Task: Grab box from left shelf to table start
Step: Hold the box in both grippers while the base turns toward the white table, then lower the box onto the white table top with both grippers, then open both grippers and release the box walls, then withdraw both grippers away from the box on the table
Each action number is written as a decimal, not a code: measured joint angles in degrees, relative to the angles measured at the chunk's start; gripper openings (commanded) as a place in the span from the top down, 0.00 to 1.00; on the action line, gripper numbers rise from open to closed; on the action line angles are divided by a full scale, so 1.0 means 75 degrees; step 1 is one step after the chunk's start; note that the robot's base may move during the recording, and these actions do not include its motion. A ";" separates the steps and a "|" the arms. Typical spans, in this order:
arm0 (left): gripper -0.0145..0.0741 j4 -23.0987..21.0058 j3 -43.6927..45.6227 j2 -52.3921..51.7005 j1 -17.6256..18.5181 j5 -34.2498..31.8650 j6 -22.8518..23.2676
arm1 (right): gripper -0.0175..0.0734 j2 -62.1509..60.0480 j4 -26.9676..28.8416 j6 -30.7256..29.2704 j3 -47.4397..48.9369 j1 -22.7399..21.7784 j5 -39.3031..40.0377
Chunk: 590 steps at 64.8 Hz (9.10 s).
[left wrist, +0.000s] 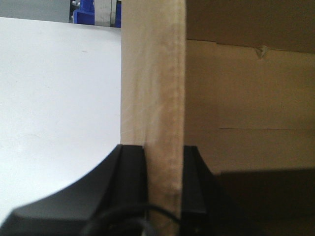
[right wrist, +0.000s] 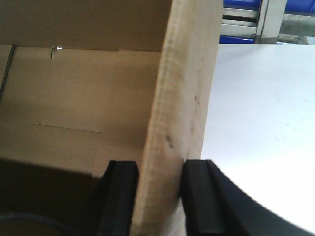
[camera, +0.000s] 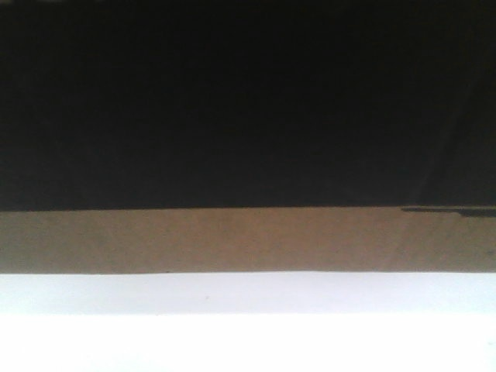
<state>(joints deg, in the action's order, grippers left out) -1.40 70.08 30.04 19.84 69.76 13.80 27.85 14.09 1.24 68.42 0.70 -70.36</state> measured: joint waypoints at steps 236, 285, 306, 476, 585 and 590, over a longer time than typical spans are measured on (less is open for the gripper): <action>0.86 0.0696 0.0664 0.5983 -0.0102 -0.2438 0.0142 | 0.56 0.5682 -0.0610 -0.0922 -0.0078 -0.0075 0.3248; 0.87 0.0187 0.1508 0.6032 -0.0053 -0.2211 0.0194 | 0.73 0.5202 -0.0125 -0.0751 0.0270 -0.0046 0.3862; 0.94 0.0410 0.1854 0.5670 -0.0053 -0.2080 0.0194 | 0.72 0.4711 -0.0108 -0.0751 0.0385 -0.0046 0.4027; 0.94 0.1679 -0.6937 -0.2753 -0.0053 -0.7262 0.0136 | 0.75 -0.3697 -0.1134 -0.0960 -0.9346 -0.0046 1.0332; 0.94 -0.0926 -0.9057 -0.3763 -0.2097 -0.9240 -0.2412 | 0.75 -0.3792 -0.1405 -0.0037 -0.9346 -0.0046 0.9474; 0.94 -0.0958 -0.9379 -0.3997 -0.2097 -0.9240 -0.2412 | 0.75 -0.3792 -0.1405 -0.0037 -0.9346 -0.0046 0.9474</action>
<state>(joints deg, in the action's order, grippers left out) -8.59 -0.26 0.06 4.12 0.45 -4.29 -0.59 3.56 0.96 -1.67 0.35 0.69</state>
